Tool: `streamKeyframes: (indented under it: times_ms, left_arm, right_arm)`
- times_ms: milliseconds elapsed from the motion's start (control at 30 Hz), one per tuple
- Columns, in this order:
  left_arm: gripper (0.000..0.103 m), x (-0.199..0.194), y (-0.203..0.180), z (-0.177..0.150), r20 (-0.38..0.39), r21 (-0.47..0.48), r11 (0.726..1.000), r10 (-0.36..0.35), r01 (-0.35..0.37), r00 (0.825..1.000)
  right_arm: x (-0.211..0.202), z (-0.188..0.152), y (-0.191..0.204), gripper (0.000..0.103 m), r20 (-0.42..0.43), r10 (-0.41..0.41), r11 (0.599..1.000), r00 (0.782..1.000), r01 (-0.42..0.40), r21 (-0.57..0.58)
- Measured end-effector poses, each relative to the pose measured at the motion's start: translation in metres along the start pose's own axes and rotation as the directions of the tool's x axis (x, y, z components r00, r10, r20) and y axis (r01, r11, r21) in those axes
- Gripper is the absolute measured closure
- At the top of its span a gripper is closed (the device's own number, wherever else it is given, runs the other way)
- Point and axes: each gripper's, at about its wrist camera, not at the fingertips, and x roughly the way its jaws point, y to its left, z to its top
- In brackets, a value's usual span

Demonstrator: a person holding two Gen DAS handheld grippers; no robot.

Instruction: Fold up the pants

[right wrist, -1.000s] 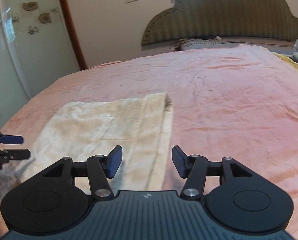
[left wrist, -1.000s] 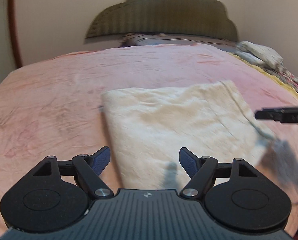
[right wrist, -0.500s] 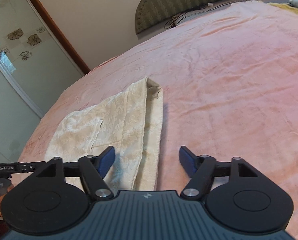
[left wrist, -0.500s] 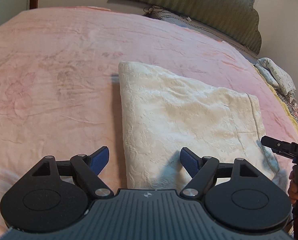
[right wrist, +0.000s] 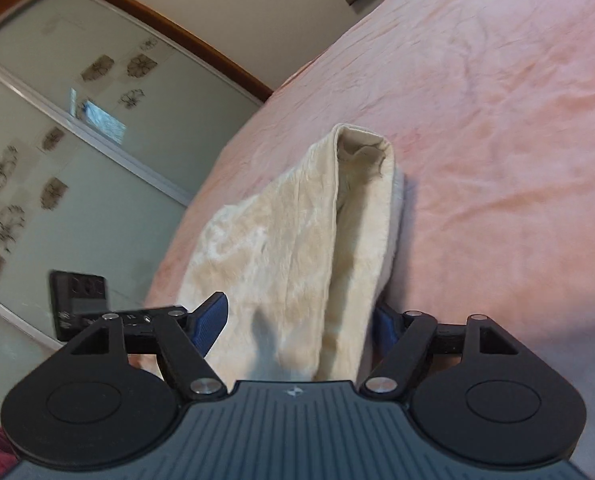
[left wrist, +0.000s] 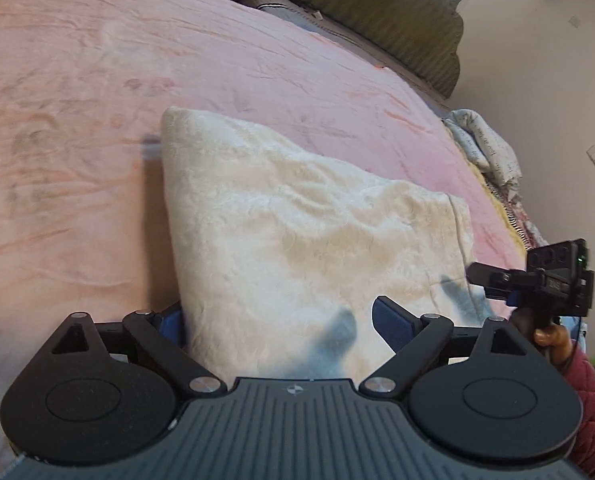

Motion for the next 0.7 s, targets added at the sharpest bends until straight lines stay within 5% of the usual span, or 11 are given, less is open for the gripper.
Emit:
streamKeyframes:
  times_ms: [67,133,200,300,533,633,700]
  left_arm:
    - [0.024,0.001,-0.003,0.0,0.015,0.001,1.0,0.019,-0.019,1.0]
    - [0.046,-0.002,-0.009,-0.004,0.039,0.032,0.997,0.073,-0.075,0.997]
    - [0.07,-0.007,-0.014,-0.01,0.069,0.053,0.992,0.11,-0.114,0.991]
    - [0.086,-0.018,-0.024,-0.016,0.132,0.093,0.985,0.135,-0.148,0.982]
    - [0.092,-0.053,-0.053,-0.008,0.301,0.221,0.939,0.193,-0.265,0.934]
    - [0.092,-0.06,-0.046,0.02,0.363,0.223,0.914,0.246,-0.34,0.899]
    - [0.092,-0.058,-0.034,0.045,0.364,0.19,0.915,0.27,-0.355,0.891]
  right_arm:
    - [0.009,0.007,0.001,0.034,-0.005,0.011,1.0,1.0,-0.011,0.001]
    - [0.019,0.009,0.004,0.063,-0.023,-0.021,1.0,1.0,0.021,-0.005]
    - [0.021,0.004,0.008,0.071,-0.01,-0.044,0.999,0.999,0.043,-0.016]
    - [0.014,-0.002,0.019,0.081,0.036,-0.029,0.999,0.999,0.03,-0.024]
    - [0.012,0.023,0.074,0.082,0.077,0.005,0.98,0.997,0.011,-0.2]
    - [0.03,0.051,0.088,0.082,0.103,0.037,0.964,0.994,-0.008,-0.266]
    - [0.05,0.074,0.093,0.082,0.128,0.037,0.959,0.991,0.001,-0.284]
